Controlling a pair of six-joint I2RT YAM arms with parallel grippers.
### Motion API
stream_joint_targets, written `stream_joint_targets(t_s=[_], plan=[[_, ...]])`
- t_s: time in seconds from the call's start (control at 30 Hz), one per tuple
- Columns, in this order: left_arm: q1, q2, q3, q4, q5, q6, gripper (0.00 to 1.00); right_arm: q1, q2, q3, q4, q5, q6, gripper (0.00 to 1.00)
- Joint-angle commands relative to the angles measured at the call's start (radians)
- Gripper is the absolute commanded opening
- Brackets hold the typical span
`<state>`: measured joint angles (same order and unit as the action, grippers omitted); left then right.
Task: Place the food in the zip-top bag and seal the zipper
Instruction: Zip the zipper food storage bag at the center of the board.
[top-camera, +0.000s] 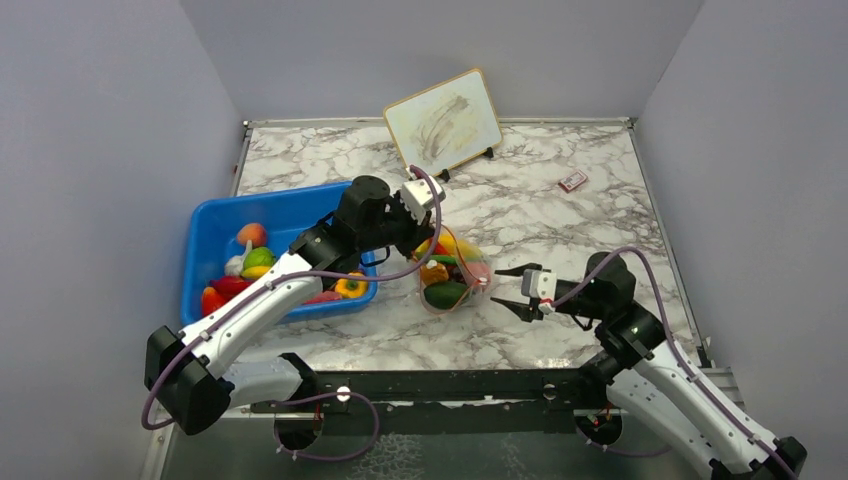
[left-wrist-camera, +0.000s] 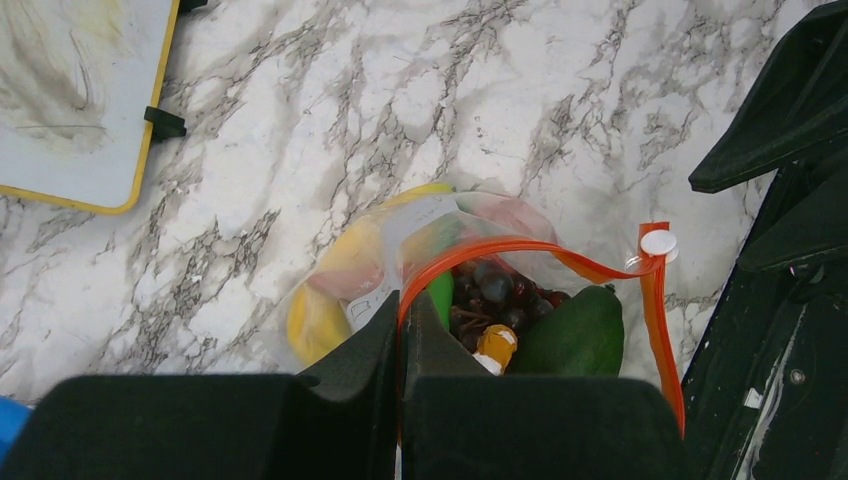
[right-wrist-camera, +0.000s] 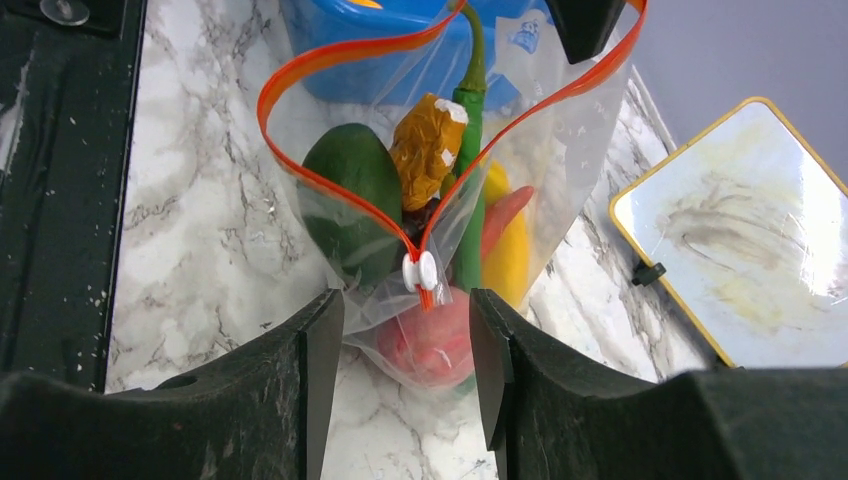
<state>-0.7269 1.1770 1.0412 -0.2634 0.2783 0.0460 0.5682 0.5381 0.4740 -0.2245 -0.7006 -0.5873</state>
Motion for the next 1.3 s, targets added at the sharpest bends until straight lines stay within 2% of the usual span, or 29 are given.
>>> stream_joint_targets(t_s=[0.0,0.5,0.87,1.0,1.1,1.2,1.27], plan=[[0.027,-0.026,-0.007,0.061,0.086,-0.034,0.00,0.002,0.033,0.004,0.017,-0.015,-0.069,0.49],[0.042,-0.039,-0.037,0.095,0.119,-0.051,0.00,0.002,0.195,-0.009,0.216,-0.044,-0.004,0.42],[0.046,-0.035,-0.038,0.103,0.130,-0.063,0.00,0.011,0.248,-0.011,0.234,-0.069,0.000,0.40],[0.046,-0.040,-0.044,0.108,0.124,-0.064,0.00,0.013,0.269,0.007,0.214,-0.058,0.002,0.27],[0.049,-0.042,-0.050,0.115,0.131,-0.067,0.00,0.013,0.281,0.019,0.199,-0.046,-0.011,0.22],[0.051,-0.037,-0.043,0.107,0.137,-0.064,0.00,0.013,0.284,0.032,0.197,-0.041,0.000,0.02],[0.052,-0.042,-0.033,0.091,0.133,-0.051,0.00,0.014,0.273,0.052,0.202,-0.002,0.062,0.01]])
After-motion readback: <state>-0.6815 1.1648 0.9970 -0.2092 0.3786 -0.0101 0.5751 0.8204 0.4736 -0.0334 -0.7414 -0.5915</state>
